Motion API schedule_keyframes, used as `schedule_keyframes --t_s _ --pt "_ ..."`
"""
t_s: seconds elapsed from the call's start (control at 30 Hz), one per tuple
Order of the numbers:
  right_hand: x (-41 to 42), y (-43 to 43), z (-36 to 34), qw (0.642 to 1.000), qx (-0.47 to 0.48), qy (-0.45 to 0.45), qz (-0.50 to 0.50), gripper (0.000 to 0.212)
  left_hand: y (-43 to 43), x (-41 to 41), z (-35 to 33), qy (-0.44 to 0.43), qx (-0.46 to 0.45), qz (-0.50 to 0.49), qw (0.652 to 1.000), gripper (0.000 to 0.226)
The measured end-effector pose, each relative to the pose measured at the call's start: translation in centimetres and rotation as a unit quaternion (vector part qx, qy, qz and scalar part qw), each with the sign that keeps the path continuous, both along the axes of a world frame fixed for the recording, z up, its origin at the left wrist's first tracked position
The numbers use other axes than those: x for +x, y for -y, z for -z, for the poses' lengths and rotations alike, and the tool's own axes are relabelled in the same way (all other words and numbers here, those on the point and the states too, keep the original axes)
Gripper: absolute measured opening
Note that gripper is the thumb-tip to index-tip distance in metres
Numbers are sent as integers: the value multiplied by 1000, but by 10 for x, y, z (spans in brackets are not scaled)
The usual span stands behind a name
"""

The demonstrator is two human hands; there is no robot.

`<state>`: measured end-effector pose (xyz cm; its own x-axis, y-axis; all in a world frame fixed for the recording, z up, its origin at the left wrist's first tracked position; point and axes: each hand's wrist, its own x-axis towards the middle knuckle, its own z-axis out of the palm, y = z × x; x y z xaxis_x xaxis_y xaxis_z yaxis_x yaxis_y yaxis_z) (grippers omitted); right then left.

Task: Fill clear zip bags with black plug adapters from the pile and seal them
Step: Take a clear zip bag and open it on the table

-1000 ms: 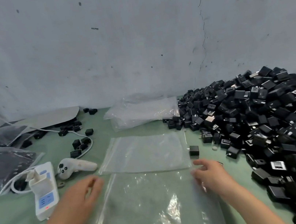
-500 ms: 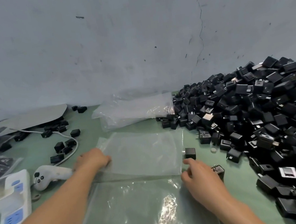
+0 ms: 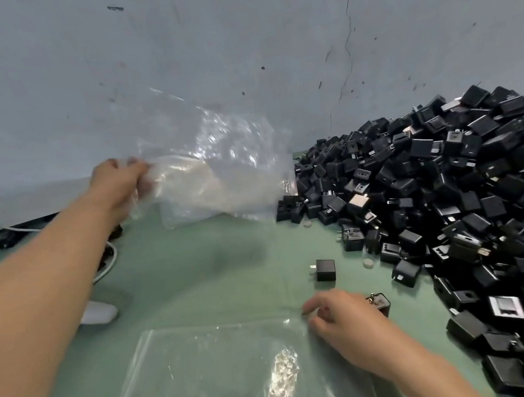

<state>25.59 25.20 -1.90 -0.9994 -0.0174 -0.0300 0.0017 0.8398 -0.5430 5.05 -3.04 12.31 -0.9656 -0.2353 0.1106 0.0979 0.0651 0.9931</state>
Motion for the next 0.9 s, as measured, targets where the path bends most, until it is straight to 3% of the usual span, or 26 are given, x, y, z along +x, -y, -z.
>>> schedule_keyframes --t_s 0.07,0.2,0.27,0.33,0.47,0.57,0.83,0.9 --pt "-2 0 2 1000 11 -8 9 29 -12 -15 -2 59 62 -33 996 35" --pt "-7 -3 4 997 5 -51 60 28 -49 -11 13 211 35 13 977 49" --pt "-9 -1 5 994 -4 -75 85 31 -64 9 33 226 -61 34 972 55" --pt "-10 2 6 991 -21 -88 99 32 -69 41 59 170 -230 62 956 57" --pt "-7 7 8 986 -45 -109 118 30 -34 105 102 99 -564 59 818 53" --pt "-2 8 11 973 -102 -151 144 28 11 141 117 200 -613 63 762 49" --pt "11 21 3 910 -301 -190 213 19 48 189 121 220 -485 106 840 32" --pt "14 23 2 912 -298 -181 215 21 50 191 89 200 -392 89 894 22"
